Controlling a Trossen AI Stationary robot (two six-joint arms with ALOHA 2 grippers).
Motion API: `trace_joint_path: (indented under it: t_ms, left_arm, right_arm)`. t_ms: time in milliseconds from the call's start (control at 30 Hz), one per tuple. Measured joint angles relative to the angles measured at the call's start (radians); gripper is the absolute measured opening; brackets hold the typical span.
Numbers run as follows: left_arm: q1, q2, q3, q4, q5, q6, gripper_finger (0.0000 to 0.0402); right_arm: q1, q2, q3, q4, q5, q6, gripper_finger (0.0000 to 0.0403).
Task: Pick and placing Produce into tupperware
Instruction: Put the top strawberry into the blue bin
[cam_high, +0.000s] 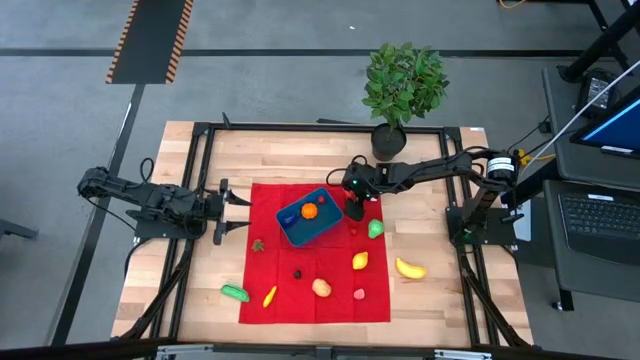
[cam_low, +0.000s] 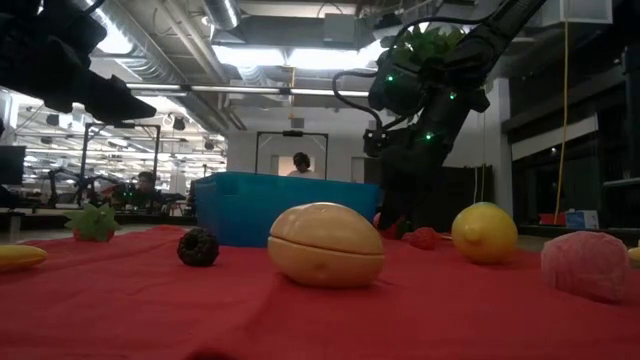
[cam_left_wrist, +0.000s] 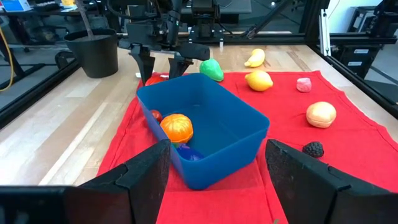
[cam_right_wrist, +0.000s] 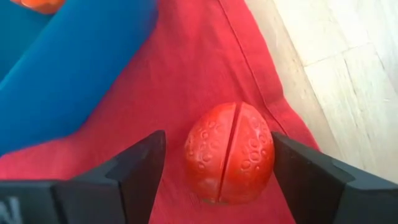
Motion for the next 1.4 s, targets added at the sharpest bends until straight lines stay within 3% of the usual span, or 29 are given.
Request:
trace_joint_path:
  t_ms: [400, 900, 1400]
  left_arm:
    - [0.0, 0.0, 0.0, 0.0, 0.0, 0.0, 0.0254]
    - [0.0, 0.0, 0.0, 0.0, 0.0, 0.0, 0.0254]
    - [0.0, 0.0, 0.0, 0.0, 0.0, 0.0, 0.0254]
  right_arm:
    - [0.0, -0.002, 0.0, -0.001, 0.0, 0.022, 0.0188]
    - [0.0, -0.015, 0.015, -0.053, 0.0, -0.031, 0.0187]
    - [-0.002, -0.024, 0.325, -0.43, 0.0, -0.131, 0.0186]
